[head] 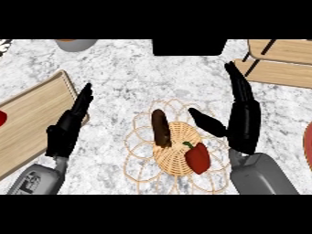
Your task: Pick the sweet potato from the placemat and place it in the tiered shelf
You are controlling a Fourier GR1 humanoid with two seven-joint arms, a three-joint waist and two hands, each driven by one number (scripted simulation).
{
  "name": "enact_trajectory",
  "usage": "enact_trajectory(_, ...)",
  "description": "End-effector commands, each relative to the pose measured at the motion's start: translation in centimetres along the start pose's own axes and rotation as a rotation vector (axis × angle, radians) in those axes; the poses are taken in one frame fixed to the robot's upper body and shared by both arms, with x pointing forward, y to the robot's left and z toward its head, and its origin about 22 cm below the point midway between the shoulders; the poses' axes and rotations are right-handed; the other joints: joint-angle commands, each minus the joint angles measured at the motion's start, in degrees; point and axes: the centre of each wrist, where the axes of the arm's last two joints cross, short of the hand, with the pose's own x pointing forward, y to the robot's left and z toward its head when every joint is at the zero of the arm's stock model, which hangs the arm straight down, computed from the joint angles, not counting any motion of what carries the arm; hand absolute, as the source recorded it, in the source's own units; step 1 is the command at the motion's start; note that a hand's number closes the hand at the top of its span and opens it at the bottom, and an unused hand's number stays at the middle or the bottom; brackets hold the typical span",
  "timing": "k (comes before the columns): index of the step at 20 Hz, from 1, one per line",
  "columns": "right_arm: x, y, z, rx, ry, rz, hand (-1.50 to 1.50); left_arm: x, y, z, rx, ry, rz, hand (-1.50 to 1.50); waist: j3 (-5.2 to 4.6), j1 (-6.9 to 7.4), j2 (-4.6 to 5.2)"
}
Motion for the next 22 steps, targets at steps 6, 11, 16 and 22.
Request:
enact_trajectory(6, 7.7, 1.4, 1.5, 0.318, 0.028, 0.267, -1.5, 0.1, 0.8, -0.7, -0.016, 0.01, 0.006, 0.0, -0.07, 0.31, -0.25)
enact_trajectory(11, 13.0, 3.1, 1.5, 0.393, 0.107, 0.41, -1.5, 0.8, 0.7, -0.7, -0.032, -0.021, 0.011, 0.0, 0.02, 0.97, -0.08)
enact_trajectory(16, 15.8, 4.2, 1.8, 0.55, 0.162, 0.642, -1.5, 0.1, -1.1, -0.7, -0.033, 0.008, 0.005, 0.0, -0.02, 1.6, -0.08)
enact_trajectory(22, 16.7, 6.0, 0.6, 0.629, 0.22, 0.89, -1.5, 0.2, -0.7, -0.6, -0.055, -0.003, 0.013, 0.0, -0.08, 2.43, -0.14)
